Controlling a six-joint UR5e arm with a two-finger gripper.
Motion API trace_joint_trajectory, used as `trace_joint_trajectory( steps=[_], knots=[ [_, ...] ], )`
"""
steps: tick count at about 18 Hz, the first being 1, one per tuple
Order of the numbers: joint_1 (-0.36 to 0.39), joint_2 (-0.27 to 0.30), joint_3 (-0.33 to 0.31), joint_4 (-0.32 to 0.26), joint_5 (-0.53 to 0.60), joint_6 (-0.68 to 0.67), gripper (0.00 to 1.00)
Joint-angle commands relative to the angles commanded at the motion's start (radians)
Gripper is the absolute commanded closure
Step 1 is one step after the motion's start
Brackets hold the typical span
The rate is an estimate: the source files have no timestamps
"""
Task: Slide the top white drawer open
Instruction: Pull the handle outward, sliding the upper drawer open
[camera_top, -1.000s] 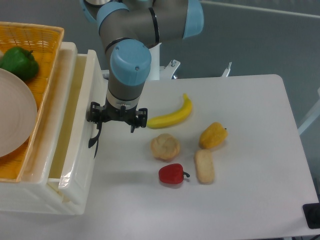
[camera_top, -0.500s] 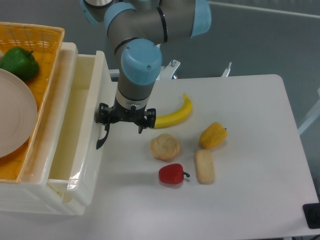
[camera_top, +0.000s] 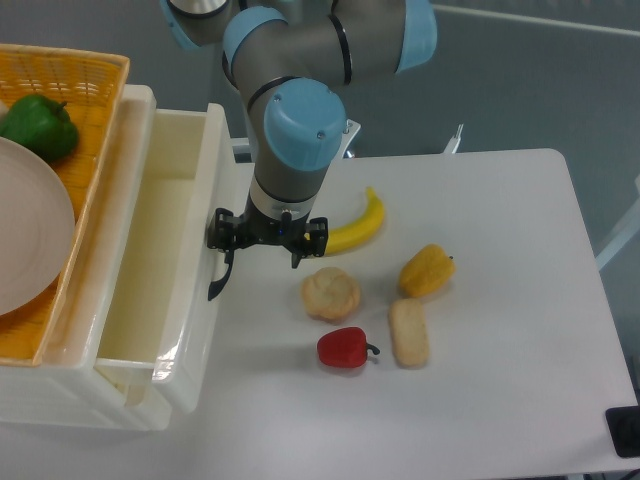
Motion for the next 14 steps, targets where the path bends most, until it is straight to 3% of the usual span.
trace_joint_trajectory(
  steps=[14],
  knots=[
    [0.048, -0.011, 0.018, 0.002, 0.000, 0.002, 0.00]
  ],
)
